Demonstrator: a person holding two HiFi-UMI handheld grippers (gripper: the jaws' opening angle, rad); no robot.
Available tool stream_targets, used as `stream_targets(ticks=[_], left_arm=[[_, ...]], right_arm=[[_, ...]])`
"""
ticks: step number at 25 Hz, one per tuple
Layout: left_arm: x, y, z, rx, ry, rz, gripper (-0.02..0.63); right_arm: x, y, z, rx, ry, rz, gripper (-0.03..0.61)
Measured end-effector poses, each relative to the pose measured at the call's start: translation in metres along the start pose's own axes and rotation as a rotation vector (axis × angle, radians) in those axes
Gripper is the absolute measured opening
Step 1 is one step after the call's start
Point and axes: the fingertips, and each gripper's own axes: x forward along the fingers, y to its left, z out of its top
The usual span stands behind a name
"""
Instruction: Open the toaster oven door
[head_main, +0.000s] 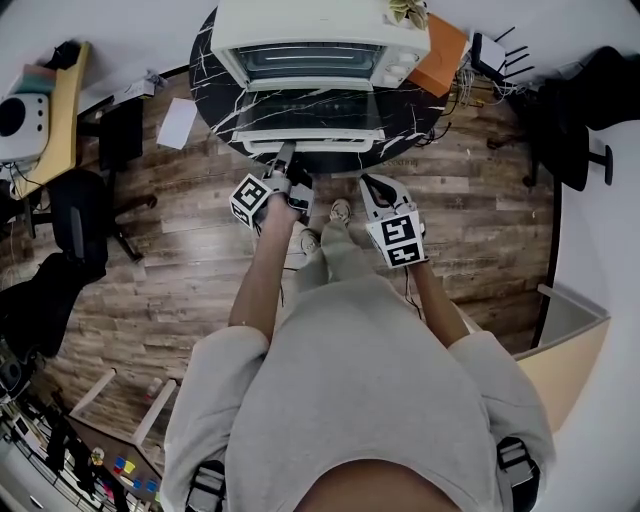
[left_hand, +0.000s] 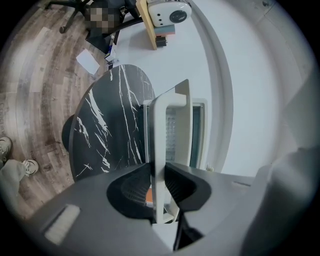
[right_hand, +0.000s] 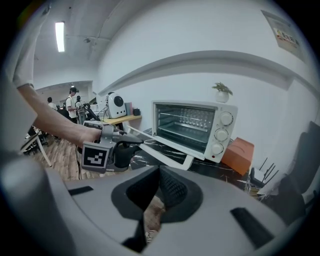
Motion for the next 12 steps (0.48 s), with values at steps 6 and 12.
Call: stream_targets(ticks=[6,12], left_arm=[[-0.002,0.013,-0.001,-0.007,-0.002,0.025,0.086],[-0.005,0.026,-0.002,-0.014,-0.001,0.050,0.081]], right_arm=[[0.005,0.002,-0.007,0.009,0.016,0.012,0.012],[0.009,0.003,-0.015,0.016,0.037,0.022,0.012]])
